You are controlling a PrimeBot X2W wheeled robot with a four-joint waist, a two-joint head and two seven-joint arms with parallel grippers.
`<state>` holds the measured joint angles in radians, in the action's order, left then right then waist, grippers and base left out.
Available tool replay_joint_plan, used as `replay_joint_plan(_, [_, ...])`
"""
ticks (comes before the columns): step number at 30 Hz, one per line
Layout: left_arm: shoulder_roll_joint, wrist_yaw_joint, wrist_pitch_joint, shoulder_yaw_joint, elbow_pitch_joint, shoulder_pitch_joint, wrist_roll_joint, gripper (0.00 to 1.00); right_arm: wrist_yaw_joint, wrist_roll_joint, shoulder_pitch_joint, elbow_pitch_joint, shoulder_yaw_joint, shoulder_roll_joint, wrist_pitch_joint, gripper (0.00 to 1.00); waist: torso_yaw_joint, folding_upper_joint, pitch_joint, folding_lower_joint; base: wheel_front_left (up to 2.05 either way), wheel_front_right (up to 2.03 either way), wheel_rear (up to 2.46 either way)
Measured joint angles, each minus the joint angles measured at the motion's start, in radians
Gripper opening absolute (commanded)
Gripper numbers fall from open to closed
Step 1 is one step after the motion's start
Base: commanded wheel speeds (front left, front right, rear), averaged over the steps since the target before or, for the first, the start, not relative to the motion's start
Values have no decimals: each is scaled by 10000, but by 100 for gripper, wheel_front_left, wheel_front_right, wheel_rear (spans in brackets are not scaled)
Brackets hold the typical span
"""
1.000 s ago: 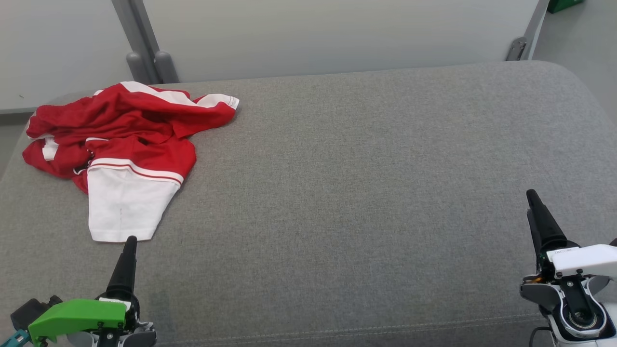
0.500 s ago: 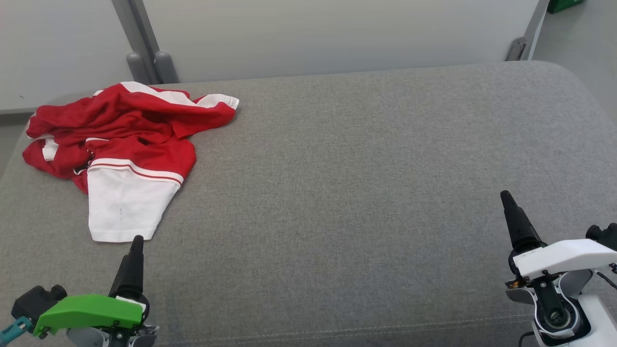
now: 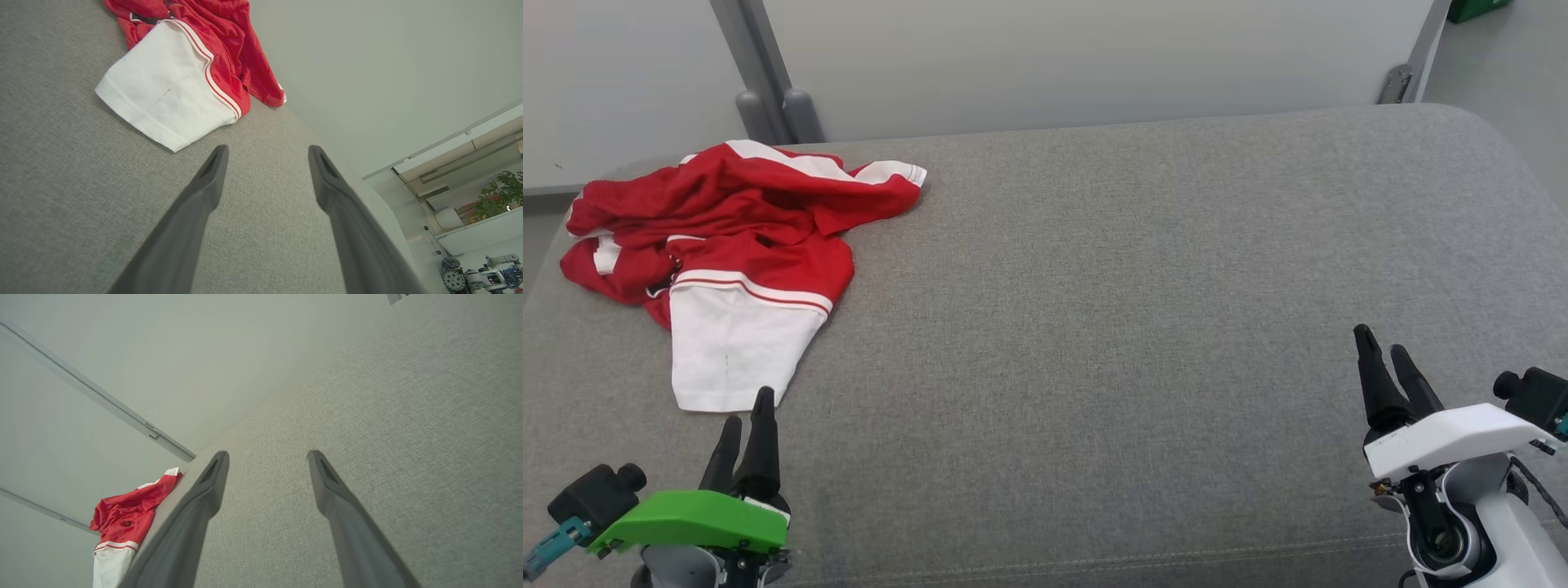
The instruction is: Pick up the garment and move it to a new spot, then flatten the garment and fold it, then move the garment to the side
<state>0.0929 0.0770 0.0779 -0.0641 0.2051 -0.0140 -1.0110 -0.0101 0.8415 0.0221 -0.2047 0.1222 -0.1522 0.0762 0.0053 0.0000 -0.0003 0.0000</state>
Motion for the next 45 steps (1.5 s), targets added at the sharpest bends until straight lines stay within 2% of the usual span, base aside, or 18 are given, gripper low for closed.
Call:
replay_joint_plan(18, [144, -115, 616, -328, -433, 251, 2869, 100, -414, -2736, -56, 171, 36, -35, 631, 100, -112, 0, -14, 0, 0, 0, 0])
replay_joint_plan(30, [207, -115, 1001, -382, -639, 319, 4383, 100, -633, -4405, -112, 267, 276, -61, 988, 100, -218, 0, -25, 0, 0, 0, 0])
replay_joint_plan(45, [274, -115, 1494, -397, -855, 528, 6617, 100, -989, -6552, -165, 245, 571, -389, 1486, 100, -339, 0, -35, 0, 0, 0, 0])
